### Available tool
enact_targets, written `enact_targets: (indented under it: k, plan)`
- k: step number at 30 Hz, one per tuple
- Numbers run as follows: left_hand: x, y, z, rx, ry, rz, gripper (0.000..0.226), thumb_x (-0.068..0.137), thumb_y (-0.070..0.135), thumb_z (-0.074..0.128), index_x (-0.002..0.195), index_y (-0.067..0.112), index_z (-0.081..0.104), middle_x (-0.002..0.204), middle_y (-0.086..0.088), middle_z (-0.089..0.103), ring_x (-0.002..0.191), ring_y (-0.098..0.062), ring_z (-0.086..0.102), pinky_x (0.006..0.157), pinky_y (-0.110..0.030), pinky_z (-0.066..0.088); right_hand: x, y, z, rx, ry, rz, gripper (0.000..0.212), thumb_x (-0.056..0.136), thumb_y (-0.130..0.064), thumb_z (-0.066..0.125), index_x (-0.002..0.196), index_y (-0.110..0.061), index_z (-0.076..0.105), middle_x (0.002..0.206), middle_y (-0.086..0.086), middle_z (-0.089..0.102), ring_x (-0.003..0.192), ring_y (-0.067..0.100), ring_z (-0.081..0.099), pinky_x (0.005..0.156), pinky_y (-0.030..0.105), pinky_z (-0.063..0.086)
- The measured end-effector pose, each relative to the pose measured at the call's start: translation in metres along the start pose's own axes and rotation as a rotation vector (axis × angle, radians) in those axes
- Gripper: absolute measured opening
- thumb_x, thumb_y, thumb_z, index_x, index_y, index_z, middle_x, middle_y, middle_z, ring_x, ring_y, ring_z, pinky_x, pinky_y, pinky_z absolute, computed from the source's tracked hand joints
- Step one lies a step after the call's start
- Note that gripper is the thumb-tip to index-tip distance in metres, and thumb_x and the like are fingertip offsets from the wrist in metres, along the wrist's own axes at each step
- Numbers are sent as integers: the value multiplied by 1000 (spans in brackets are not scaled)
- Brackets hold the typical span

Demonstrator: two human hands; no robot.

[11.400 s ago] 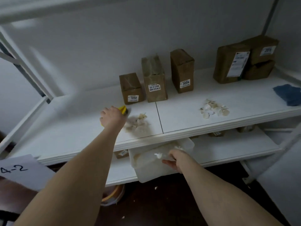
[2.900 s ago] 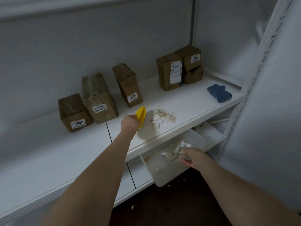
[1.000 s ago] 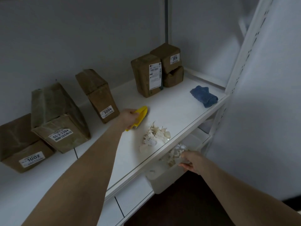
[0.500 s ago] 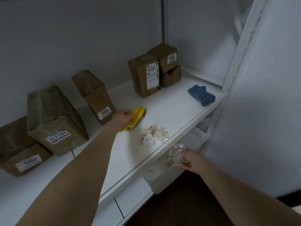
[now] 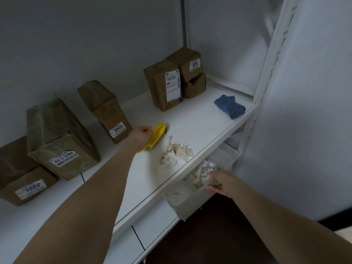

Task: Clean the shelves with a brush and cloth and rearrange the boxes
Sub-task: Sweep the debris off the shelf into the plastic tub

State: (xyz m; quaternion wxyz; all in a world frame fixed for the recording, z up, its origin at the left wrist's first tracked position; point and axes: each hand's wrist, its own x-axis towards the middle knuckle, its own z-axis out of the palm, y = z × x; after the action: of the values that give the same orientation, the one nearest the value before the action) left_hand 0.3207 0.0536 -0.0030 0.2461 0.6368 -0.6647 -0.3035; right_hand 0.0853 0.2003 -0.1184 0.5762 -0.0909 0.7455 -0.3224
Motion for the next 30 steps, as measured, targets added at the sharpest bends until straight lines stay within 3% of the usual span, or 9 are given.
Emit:
enact_targets:
  k: [3,5,9,16,19,22,25,27,30]
  plan:
    - [-6,10,5,-5,-135,-30,31,96,36,47,74,17,58,48,0,49,37,-13,43,40,-18,32,-7,1,-4,-22,10,19,42,95,-9,52,136,-5,43,124,23,57,33,17,59,30,19,45]
    - [-15,23,11,-19,-258,-62,36,98,36,46,67,17,48,32,8,32,25,-8,26,34,-11,21,-9,3,-6,-23,38,25,43,95,-9,51,137,-4,42,124,23,57,29,15,56,29,18,44]
    - [-32,34,14,-36,-337,-4,25,98,33,47,81,15,54,37,6,31,32,-10,27,37,-14,20,-10,6,-6,15,26,8,46,94,-6,51,138,-5,41,138,23,45,29,18,57,28,19,42]
    - [-44,0,-20,30,-29,-43,23,97,31,47,84,18,60,56,-6,42,44,-19,35,44,-21,25,0,8,-6,12,-22,-2,40,90,-8,59,129,-7,50,136,19,49,36,21,62,31,24,48]
    - [-55,3,-12,37,-66,-102,24,97,32,46,84,17,60,54,-6,42,40,-15,35,37,-15,26,-2,12,-4,-16,-32,-5,38,90,-7,59,127,-5,51,131,20,53,38,20,63,35,25,51]
    - [-64,17,7,50,-132,-47,36,97,32,46,90,3,67,47,-16,35,40,-12,35,38,-17,25,-9,16,-1,-32,-18,-6,39,91,-6,57,130,-4,48,128,22,53,33,19,60,31,22,47]
    - [-72,24,12,29,-150,-19,33,98,32,46,103,9,69,70,-22,55,48,-13,41,45,-21,29,-16,18,2,-28,-23,-9,39,92,-4,55,130,-4,48,114,23,55,30,20,57,28,20,44]
    - [-76,20,6,8,-87,-33,27,98,32,45,99,16,68,76,-21,56,61,-20,47,56,-24,34,-18,18,3,-20,-22,-17,39,92,-4,55,130,-4,47,107,22,55,30,20,58,29,21,45]
    - [-80,1,-14,32,57,-122,30,98,26,39,90,12,64,78,-13,54,71,-22,48,63,-28,34,-15,15,3,-19,-27,-13,41,92,-5,55,133,-7,47,127,22,50,33,22,60,30,21,45]
